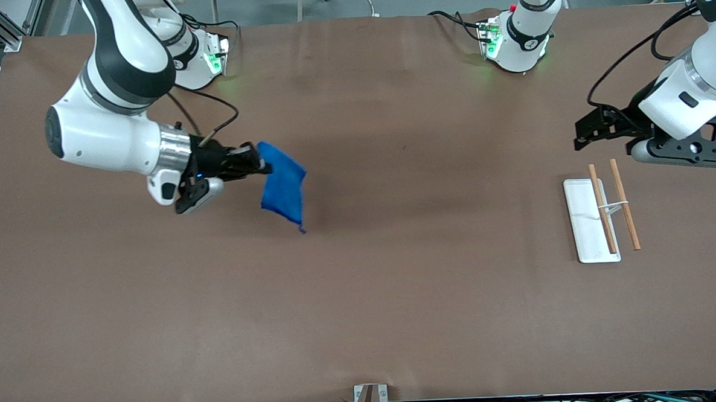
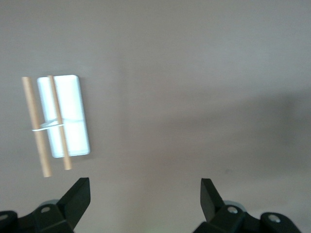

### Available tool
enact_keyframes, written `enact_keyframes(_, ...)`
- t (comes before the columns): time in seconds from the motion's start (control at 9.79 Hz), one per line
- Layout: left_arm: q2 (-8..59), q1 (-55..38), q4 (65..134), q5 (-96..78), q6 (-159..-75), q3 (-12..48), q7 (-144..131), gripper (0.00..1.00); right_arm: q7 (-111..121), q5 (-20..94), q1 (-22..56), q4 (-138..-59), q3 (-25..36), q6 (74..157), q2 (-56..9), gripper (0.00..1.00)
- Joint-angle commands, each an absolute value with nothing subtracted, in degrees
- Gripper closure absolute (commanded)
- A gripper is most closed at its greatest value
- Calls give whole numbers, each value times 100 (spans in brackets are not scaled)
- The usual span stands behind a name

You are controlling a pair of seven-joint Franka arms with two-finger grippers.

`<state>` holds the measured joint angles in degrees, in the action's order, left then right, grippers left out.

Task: Right arm passes towel to left arm to hang
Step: 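Lift the blue towel with the right gripper toward the table's middle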

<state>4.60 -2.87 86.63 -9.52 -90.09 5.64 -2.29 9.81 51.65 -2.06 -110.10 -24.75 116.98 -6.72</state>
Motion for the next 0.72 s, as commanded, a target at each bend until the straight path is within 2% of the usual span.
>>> enact_keyframes(0.0,501,-203,8911,-1753,-8947,589,-97,0,1011,6375,-272,-11004,-3187,12257,-650,100)
enact_keyframes(0.1,501,-202,9017,-2175,-8852,589,-97,0,1011,7120,-264,-10926,-3591,12687,-659,100)
enact_keyframes(0.31,309,-176,9620,-3237,-8789,580,130,0,1011,7767,-98,-10715,-4006,13365,-825,100)
enact_keyframes(0.61,1,-26,10860,-4751,-8789,571,885,0,1019,8489,166,-10442,-4034,13720,-940,100)
